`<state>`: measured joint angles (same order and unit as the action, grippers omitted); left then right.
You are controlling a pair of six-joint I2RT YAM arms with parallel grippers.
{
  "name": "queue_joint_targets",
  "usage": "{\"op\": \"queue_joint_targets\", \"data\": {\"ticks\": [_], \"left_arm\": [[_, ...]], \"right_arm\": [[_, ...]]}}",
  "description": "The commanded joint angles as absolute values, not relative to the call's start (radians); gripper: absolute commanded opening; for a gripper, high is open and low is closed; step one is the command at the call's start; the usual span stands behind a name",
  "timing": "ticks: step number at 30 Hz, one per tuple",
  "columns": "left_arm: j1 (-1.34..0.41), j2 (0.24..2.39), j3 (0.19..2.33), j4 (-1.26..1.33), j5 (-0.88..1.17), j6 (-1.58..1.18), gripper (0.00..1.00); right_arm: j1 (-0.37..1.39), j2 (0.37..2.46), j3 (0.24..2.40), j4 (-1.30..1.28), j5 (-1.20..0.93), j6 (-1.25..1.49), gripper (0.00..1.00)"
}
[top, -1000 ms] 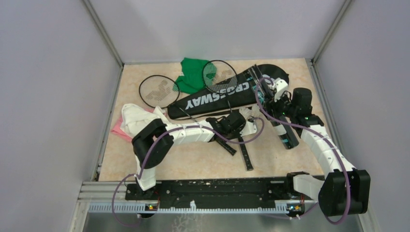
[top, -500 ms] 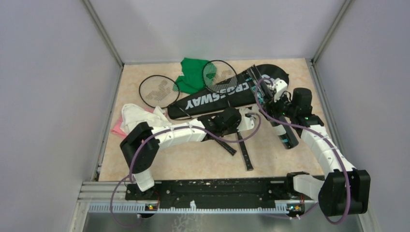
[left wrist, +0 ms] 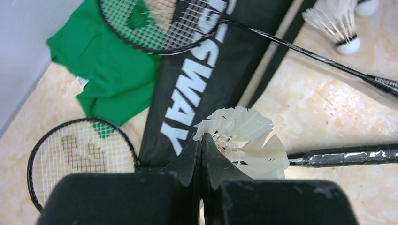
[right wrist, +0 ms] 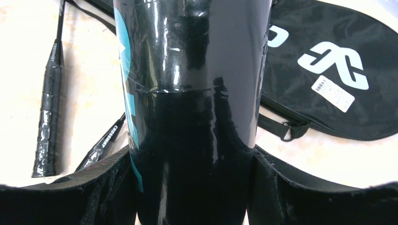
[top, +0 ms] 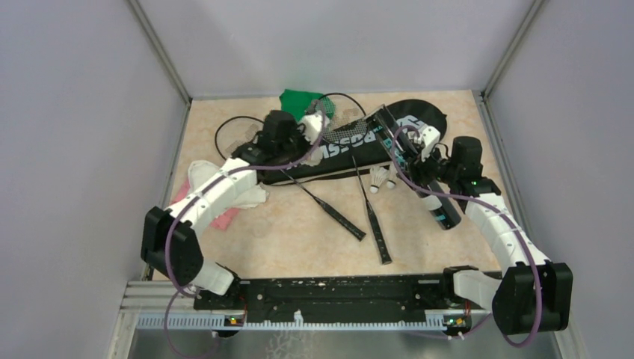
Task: Pack up the badminton gear
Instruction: Pick up the shuttlecock at the center of the board, then place the shuttlecock at the shuttle tube.
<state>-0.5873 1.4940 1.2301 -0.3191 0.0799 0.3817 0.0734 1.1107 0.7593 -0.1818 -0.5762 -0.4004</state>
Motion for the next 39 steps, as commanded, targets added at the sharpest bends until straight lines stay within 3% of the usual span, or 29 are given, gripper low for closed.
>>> {"op": "queue_joint_targets", "data": {"ticks": [1, 10, 15, 17, 21, 28, 39], "left_arm": [[-0.45, 1.393, 1.268, -0.315, 0.351, 0.249, 0.0], [-0.15, 1.365, 1.286, -0.231, 0.886, -0.097, 0.0], [-0.102, 1.365, 1.22, -0.024, 1.124, -0.354, 0.0], [-0.103, 1.359, 1.16, 0.18, 1.182, -0.494, 0.0], [-0.105, 1.369, 1.076, 0.412, 1.208, -0.692, 0.0], [-0.127, 1.395, 1.017, 0.601, 1.211, -0.847, 0.0], [-0.233, 1.403, 0.997, 0.568, 1.156, -0.778, 0.02]], "right_arm": [[0.077, 1.106, 0.777, -0.161, -0.661, -0.447, 0.32], [0.198, 1.135, 0.822, -0.293, -0.706, -0.647, 0.32], [0.256, 1.159, 0.847, -0.356, -0.775, -0.734, 0.32], [0.273, 1.171, 0.863, -0.377, -0.808, -0.754, 0.32], [0.312, 1.194, 0.889, -0.417, -0.858, -0.785, 0.32], [0.338, 1.2, 0.894, -0.389, -0.935, -0.749, 0.32], [0.357, 1.191, 0.888, -0.347, -0.983, -0.689, 0.33]]}}
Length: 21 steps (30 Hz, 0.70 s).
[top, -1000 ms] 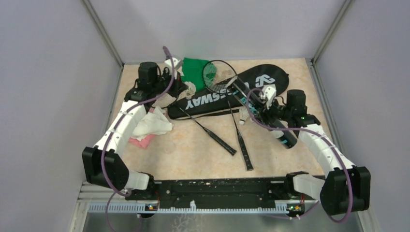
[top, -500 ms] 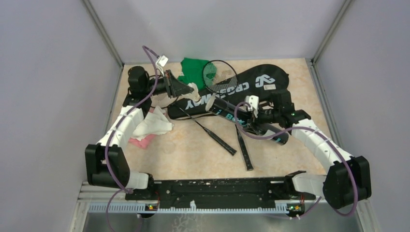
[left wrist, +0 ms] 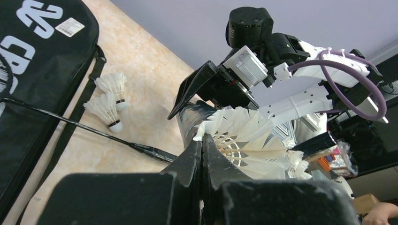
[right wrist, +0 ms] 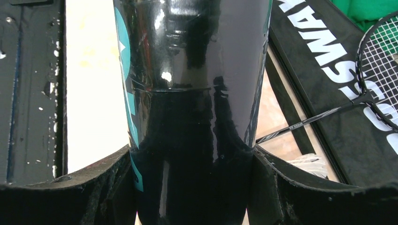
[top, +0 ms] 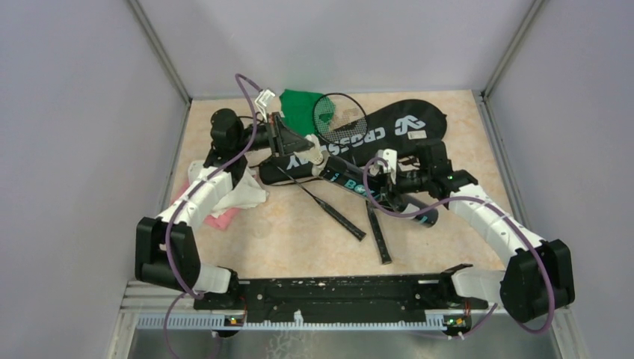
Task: Pack up the badminton gear
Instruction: Place the shuttlecock at the shuttle tube.
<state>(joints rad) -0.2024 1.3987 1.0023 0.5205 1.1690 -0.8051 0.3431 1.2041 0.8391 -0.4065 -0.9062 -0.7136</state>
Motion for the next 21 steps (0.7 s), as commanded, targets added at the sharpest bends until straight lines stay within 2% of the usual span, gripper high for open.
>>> {"op": "queue_joint_targets", "data": {"ticks": [1, 11, 21], "left_arm": [[-0.244, 1.408, 0.998, 0.568, 1.151, -0.773, 0.03], [-0.31, 1.448, 0.984, 0.587, 1.134, -0.706, 0.18], [-0.313, 1.384, 0.998, 0.411, 1.102, -0.472, 0.37]], "right_arm": [[0.358, 1.189, 0.887, -0.338, -0.991, -0.677, 0.33], [0.36, 1.144, 0.841, -0.258, -1.043, -0.594, 0.33], [0.359, 1.12, 0.82, -0.235, -1.012, -0.588, 0.32]]}}
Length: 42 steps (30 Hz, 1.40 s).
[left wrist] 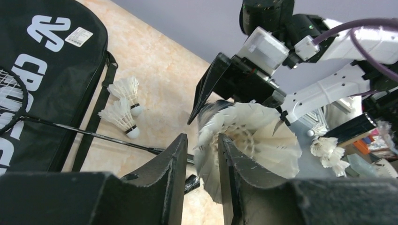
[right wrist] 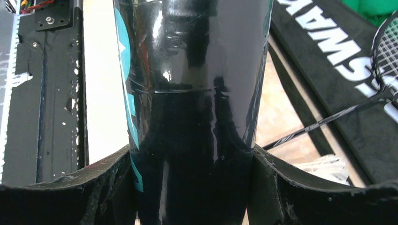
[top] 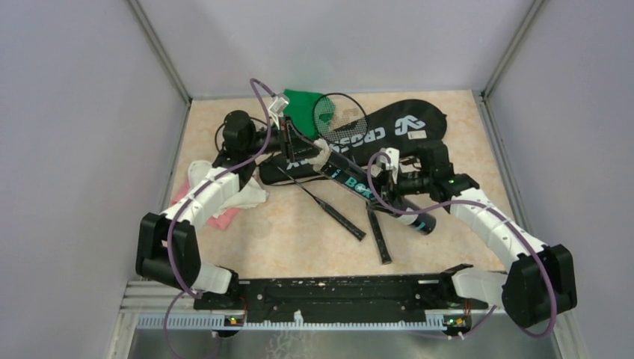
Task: Pack up the badminton gear
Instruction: Place the shuttlecock at the shuttle tube.
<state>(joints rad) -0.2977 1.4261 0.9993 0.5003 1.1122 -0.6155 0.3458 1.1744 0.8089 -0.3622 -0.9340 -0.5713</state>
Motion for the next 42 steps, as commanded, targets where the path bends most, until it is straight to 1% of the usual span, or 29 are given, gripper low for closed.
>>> {"op": "queue_joint_targets", "data": {"ticks": [1, 7, 15, 24, 30, 31, 36, 42], "left_arm": [[-0.313, 1.374, 0.999, 0.398, 1.096, -0.451, 0.38], [-0.311, 1.332, 1.009, 0.321, 1.081, -0.362, 0.44], [-0.337, 1.376, 1.036, 0.288, 1.115, -0.331, 0.58], [-0.4, 1.454, 1.136, 0.138, 1.126, -0.212, 0.78], [-0.414, 1.453, 1.162, 0.042, 1.126, -0.111, 0.97], [-0.413, 1.447, 1.172, 0.018, 1.121, -0.084, 0.99], [-0.395, 1.4, 1.194, -0.069, 1.108, 0.013, 0.99], [-0.332, 1.37, 1.224, -0.11, 1.123, 0.04, 0.99]], "right_arm": [[0.359, 1.118, 0.818, -0.235, -1.01, -0.589, 0.31], [0.359, 1.12, 0.815, -0.235, -1.008, -0.596, 0.31], [0.36, 1.144, 0.825, -0.247, -1.034, -0.614, 0.32], [0.36, 1.133, 0.828, -0.301, -1.034, -0.672, 0.33], [0.36, 1.125, 0.827, -0.298, -1.006, -0.661, 0.32], [0.359, 1.121, 0.827, -0.296, -1.0, -0.657, 0.32], [0.333, 1.103, 0.819, -0.281, -0.987, -0.628, 0.32], [0.298, 1.097, 0.817, -0.287, -0.997, -0.624, 0.32]]}}
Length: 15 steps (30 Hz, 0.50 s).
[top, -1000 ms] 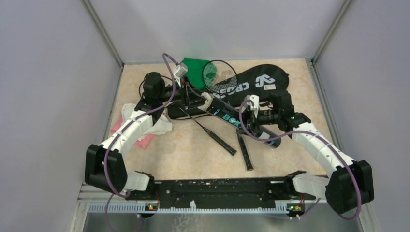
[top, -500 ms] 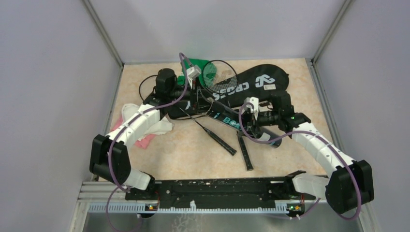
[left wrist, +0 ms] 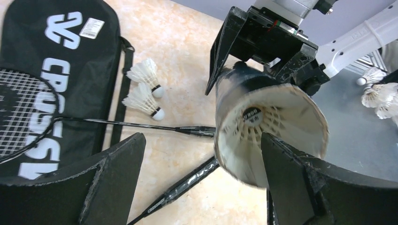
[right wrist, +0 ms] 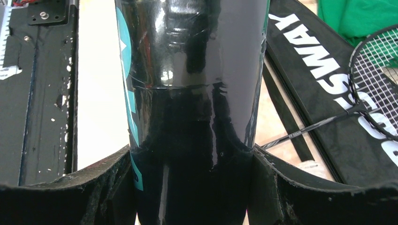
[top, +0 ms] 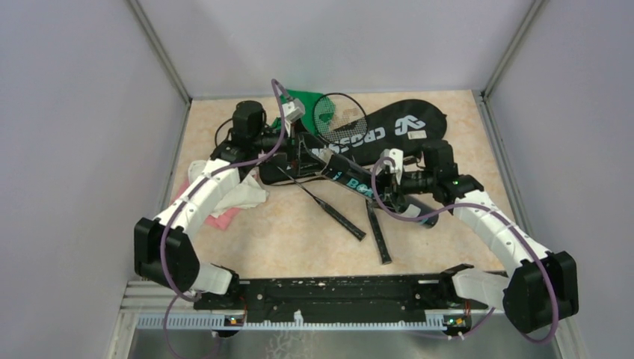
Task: Pack up the badminton gear
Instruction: Place the shuttlecock at the shuttle tube.
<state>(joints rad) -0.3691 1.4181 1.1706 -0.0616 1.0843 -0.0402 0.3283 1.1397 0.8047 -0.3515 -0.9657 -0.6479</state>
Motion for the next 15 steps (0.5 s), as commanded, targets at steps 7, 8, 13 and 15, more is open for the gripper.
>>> {"op": "queue_joint_targets", "data": {"ticks": [7, 8, 13, 15], "left_arm": [[-0.275, 1.331, 1.264, -0.208, 1.136, 0.129, 0.99], [-0.267, 1.324, 1.267, -0.21, 1.143, 0.133, 0.99], [-0.256, 1.299, 1.3, -0.279, 1.238, 0.178, 0.98], [-0.258, 1.291, 1.315, -0.321, 1.294, 0.213, 0.95]], "right_arm": [[0.261, 1.099, 0.81, -0.282, -1.0, -0.62, 0.32], [0.256, 1.1, 0.81, -0.282, -0.999, -0.62, 0.32], [0.253, 1.104, 0.805, -0.282, -0.997, -0.625, 0.32], [0.252, 1.107, 0.804, -0.282, -0.999, -0.626, 0.32]]}}
